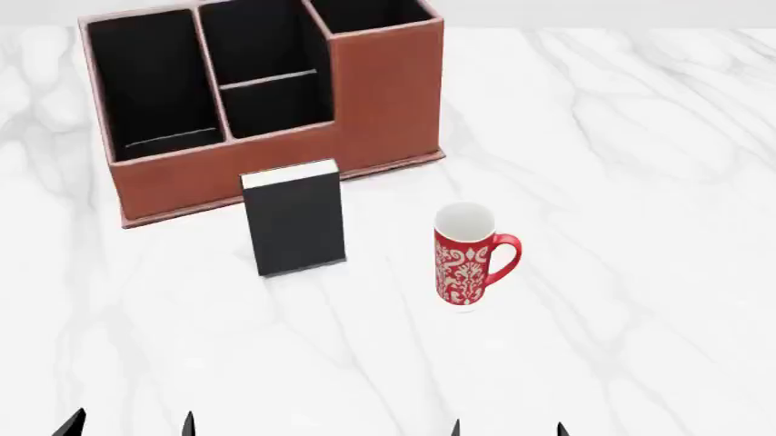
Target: Pick up the book and place it in the front compartment of the caddy.
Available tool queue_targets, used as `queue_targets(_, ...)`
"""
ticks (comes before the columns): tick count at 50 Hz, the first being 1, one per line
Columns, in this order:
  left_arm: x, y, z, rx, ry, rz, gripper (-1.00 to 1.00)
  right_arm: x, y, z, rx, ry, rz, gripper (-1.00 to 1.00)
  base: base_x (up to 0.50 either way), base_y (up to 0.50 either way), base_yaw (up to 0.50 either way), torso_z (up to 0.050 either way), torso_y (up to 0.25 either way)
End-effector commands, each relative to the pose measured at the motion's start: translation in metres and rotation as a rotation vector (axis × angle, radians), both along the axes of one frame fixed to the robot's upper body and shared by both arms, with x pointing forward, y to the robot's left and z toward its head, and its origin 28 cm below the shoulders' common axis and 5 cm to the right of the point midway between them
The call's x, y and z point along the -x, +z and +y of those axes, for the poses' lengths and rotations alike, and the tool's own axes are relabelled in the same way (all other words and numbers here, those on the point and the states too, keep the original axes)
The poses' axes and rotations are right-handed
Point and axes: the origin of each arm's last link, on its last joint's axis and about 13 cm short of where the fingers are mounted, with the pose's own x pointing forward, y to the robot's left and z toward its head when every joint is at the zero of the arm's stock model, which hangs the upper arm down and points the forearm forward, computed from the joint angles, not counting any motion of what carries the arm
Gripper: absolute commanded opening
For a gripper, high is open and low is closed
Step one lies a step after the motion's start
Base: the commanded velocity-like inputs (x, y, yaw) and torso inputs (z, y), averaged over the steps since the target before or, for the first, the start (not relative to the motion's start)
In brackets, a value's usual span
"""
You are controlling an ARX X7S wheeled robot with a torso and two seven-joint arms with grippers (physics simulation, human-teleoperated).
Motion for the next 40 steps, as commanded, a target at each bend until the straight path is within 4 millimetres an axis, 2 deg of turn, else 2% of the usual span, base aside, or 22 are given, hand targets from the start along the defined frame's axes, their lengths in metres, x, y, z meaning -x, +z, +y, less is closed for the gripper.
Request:
queue_targets(1,0.001,0.000,0.001,0.014,-0.002,0.006,1.00,0.001,0.001,-0.002,0.005,-0.022,-0.008,1.00,0.00,0.00,0.00,0.000,0.000)
queue_targets(2,-0.028,0.008,0.008,0.041,0.203,-0.099,1.00,-0.032,0.010,-0.018,0.107,-0.230,-0.150,1.00,0.00,0.00,0.00,0.000,0.000)
queue_targets(3,-0.033,0.008,0.012,-0.037,0.344,-0.193,1.00,-0.027,-0.002,-0.017,0.083,-0.232,-0.151,1.00,0.00,0.00,0.00,0.000,0.000)
queue_targets(4,-0.035,0.004,0.014,-0.004,0.330,-0.148,1.00,-0.022,0.001,-0.019,-0.041,-0.106,-0.148,1.00,0.00,0.00,0.00,0.000,0.000)
queue_targets(5,-0.033,0.001,0.016,0.020,0.314,-0.113,1.00,-0.021,0.006,-0.021,-0.149,-0.110,-0.095,1.00,0.00,0.00,0.00,0.000,0.000)
queue_targets(6,-0.027,-0.002,0.017,0.022,0.241,-0.093,1.00,-0.020,0.006,-0.023,-0.157,-0.132,-0.102,1.00,0.00,0.00,0.00,0.000,0.000)
queue_targets(10,-0.025,-0.001,0.021,0.206,0.191,-0.016,1.00,-0.016,0.003,-0.019,-0.082,-0.090,-0.112,1.00,0.00,0.00,0.00,0.000,0.000)
queue_targets(12,-0.025,0.000,0.019,0.139,0.180,-0.043,1.00,-0.018,0.002,-0.017,-0.030,-0.079,-0.121,1.00,0.00,0.00,0.00,0.000,0.000)
queue_targets(18,-0.023,0.008,0.017,0.124,0.153,-0.088,1.00,-0.017,0.008,-0.017,0.024,-0.106,-0.157,1.00,0.00,0.00,0.00,0.000,0.000)
queue_targets(21,-0.018,0.029,0.015,0.139,0.133,-0.147,1.00,-0.017,0.028,-0.017,0.027,-0.119,-0.214,1.00,0.00,0.00,0.00,0.000,0.000)
queue_targets(25,-0.009,0.070,0.016,0.147,0.122,-0.251,1.00,-0.010,0.071,-0.020,0.016,-0.131,-0.338,1.00,0.00,0.00,0.00,0.000,0.000)
queue_targets(27,-0.006,0.080,0.017,0.159,0.134,-0.272,1.00,-0.007,0.085,-0.021,0.010,-0.139,-0.374,1.00,0.00,0.00,0.00,0.000,0.000)
queue_targets(28,-0.003,0.092,0.018,0.167,0.124,-0.305,1.00,-0.003,0.100,-0.022,0.012,-0.143,-0.425,1.00,0.00,0.00,0.00,0.000,0.000)
queue_targets(30,0.001,0.102,0.018,0.167,0.126,-0.327,1.00,0.001,0.111,-0.023,0.007,-0.148,-0.452,1.00,0.00,0.00,0.00,0.000,0.000)
queue_targets(31,0.004,0.113,0.018,0.175,0.126,-0.355,1.00,0.005,0.123,-0.025,0.001,-0.153,-0.491,1.00,0.00,0.00,0.00,0.000,0.000)
queue_targets(34,0.011,0.131,0.019,0.180,0.125,-0.405,1.00,0.013,0.142,-0.026,0.000,-0.162,-0.548,1.00,0.00,0.00,0.00,0.000,0.000)
queue_targets(40,0.021,0.152,0.023,0.197,0.132,-0.453,1.00,0.023,0.161,-0.029,-0.008,-0.180,-0.602,1.00,0.00,0.00,0.00,0.000,0.000)
